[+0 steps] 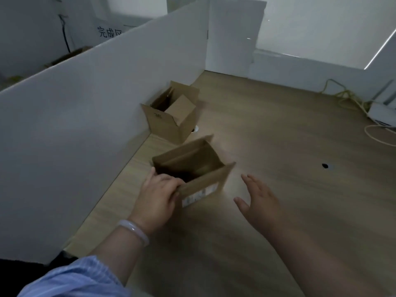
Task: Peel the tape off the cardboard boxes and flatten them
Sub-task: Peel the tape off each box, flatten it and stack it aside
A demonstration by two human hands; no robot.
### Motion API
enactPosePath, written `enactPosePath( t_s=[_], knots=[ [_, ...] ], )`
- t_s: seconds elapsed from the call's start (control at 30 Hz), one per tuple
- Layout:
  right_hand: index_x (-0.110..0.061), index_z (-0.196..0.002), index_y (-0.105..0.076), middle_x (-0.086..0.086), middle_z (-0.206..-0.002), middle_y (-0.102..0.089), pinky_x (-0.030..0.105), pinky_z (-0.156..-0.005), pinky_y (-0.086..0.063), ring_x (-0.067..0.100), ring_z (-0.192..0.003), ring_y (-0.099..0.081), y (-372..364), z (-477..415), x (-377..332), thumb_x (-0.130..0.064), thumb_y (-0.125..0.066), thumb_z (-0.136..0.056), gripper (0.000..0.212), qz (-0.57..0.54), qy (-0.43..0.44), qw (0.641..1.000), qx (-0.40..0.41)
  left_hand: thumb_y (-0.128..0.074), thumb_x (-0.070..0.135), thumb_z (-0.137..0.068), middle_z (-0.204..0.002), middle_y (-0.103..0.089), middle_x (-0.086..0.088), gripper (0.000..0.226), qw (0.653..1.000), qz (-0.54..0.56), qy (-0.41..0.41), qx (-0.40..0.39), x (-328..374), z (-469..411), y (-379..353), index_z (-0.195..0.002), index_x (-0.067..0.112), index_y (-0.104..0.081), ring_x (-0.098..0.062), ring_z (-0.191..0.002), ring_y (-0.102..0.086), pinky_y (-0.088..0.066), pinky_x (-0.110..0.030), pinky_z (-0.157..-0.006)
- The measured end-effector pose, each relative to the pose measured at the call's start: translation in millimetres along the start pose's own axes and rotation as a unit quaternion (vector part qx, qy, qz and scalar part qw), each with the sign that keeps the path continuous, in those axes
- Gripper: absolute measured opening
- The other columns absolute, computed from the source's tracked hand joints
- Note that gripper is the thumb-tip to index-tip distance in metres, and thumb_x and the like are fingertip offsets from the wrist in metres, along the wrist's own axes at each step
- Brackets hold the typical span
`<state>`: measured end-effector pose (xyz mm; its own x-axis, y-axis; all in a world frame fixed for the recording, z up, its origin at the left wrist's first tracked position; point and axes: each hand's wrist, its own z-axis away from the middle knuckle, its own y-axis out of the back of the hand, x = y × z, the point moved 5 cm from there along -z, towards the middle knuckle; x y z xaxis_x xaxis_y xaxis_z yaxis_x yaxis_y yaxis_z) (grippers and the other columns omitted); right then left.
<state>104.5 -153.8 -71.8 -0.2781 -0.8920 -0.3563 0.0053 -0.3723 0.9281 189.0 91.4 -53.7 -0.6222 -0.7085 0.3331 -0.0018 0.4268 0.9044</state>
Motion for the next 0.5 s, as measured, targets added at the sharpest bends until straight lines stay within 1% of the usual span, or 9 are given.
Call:
enactPosePath(
  t_s=[0.07,0.13,0.2,0.27,0.33,0.4,0.43,0.47,0.5],
  knots=[
    [-0.025,-0.152,-0.012,-0.004,-0.157,-0.019,0.033,-0.116,-0.019,0.015,-0.144,-0.018,3.8,9.3,22.4,-0.05,-0.054,-0.089,0.079,-0.023,-0.056,0.998,-0.011,-0.048,0.03,-0.085,-0.099,-0.063,0.016,0.024,0.998,0.025,-0.056,-0.024,26.6,3.1,-11.0,-0.103,0.034,-0.063,-0.007,-0.104,-0.054,-0.016,-0.042,-0.116],
    [-0.025,-0.15,-0.018,-0.006,-0.152,-0.03,0.033,-0.112,-0.028,0.016,-0.14,-0.028,8.6,21.2,42.0,-0.047,-0.065,-0.083,0.086,-0.08,-0.107,0.991,-0.006,-0.051,0.027,-0.085,-0.101,-0.064,0.017,0.022,0.992,0.04,-0.107,-0.046,51.5,2.3,-22.5,-0.104,0.034,-0.062,-0.007,-0.108,-0.052,-0.017,-0.043,-0.117],
    [-0.026,-0.146,-0.032,-0.013,-0.137,-0.043,0.028,-0.103,-0.035,0.014,-0.131,-0.039,10.7,30.5,58.7,-0.037,-0.073,-0.079,0.079,-0.172,-0.126,0.977,0.006,-0.056,0.024,-0.085,-0.104,-0.065,0.014,0.023,0.987,0.049,-0.144,-0.045,69.9,-0.6,-32.2,-0.105,0.031,-0.062,-0.011,-0.113,-0.053,-0.02,-0.045,-0.116],
    [-0.03,-0.141,-0.04,-0.012,-0.137,-0.049,0.029,-0.102,-0.038,0.013,-0.128,-0.044,11.2,37.5,74.5,-0.034,-0.071,-0.081,0.068,-0.213,-0.133,0.968,0.024,-0.06,0.019,-0.084,-0.118,-0.062,0.007,0.029,0.987,0.046,-0.151,-0.016,78.1,-3.8,-40.3,-0.111,0.027,-0.063,-0.019,-0.124,-0.047,-0.026,-0.048,-0.113],
    [-0.035,-0.139,-0.044,-0.012,-0.136,-0.053,0.033,-0.102,-0.042,0.013,-0.126,-0.047,11.1,42.4,87.0,-0.035,-0.068,-0.084,0.06,-0.216,-0.132,0.967,0.033,-0.066,0.02,-0.081,-0.139,-0.047,-0.004,0.046,0.994,0.039,-0.104,0.023,79.2,-5.4,-44.5,-0.126,0.024,-0.056,-0.027,-0.135,-0.036,-0.031,-0.051,-0.11],
    [-0.038,-0.137,-0.045,-0.013,-0.134,-0.054,0.037,-0.1,-0.045,0.011,-0.124,-0.049,9.3,44.1,94.8,-0.035,-0.066,-0.085,0.057,-0.221,-0.138,0.965,0.026,-0.076,0.024,-0.074,-0.15,-0.029,-0.01,0.077,0.996,0.075,0.001,0.055,73.1,-3.3,-46.3,-0.141,0.023,-0.039,-0.029,-0.138,-0.029,-0.03,-0.047,-0.112],
    [-0.038,-0.137,-0.045,-0.014,-0.134,-0.054,0.039,-0.1,-0.046,0.011,-0.123,-0.05,8.1,44.8,96.1,-0.035,-0.067,-0.085,0.057,-0.234,-0.142,0.962,0.019,-0.081,0.023,-0.07,-0.152,-0.024,-0.01,0.091,0.988,0.123,0.072,0.064,67.4,-1.1,-48.7,-0.146,0.022,-0.031,-0.027,-0.139,-0.028,-0.029,-0.042,-0.112],
    [-0.038,-0.137,-0.044,-0.014,-0.135,-0.052,0.04,-0.099,-0.047,0.01,-0.122,-0.05,5.8,44.3,97.4,-0.035,-0.067,-0.085,0.057,-0.25,-0.141,0.958,0.014,-0.084,0.022,-0.067,-0.152,-0.022,-0.007,0.1,0.97,0.186,0.146,0.057,58.8,2.8,-56.1,-0.148,0.022,-0.025,-0.023,-0.138,-0.029,-0.03,-0.038,-0.111],
    [-0.038,-0.136,-0.044,-0.014,-0.136,-0.051,0.04,-0.099,-0.046,0.011,-0.122,-0.05,4.3,44.0,96.9,-0.036,-0.068,-0.084,0.057,-0.263,-0.142,0.954,0.004,-0.085,0.021,-0.067,-0.151,-0.024,-0.003,0.103,0.944,0.25,0.211,0.038,51.4,6.8,-64.6,-0.149,0.024,-0.022,-0.017,-0.136,-0.032,-0.032,-0.035,-0.109]
  ],
)
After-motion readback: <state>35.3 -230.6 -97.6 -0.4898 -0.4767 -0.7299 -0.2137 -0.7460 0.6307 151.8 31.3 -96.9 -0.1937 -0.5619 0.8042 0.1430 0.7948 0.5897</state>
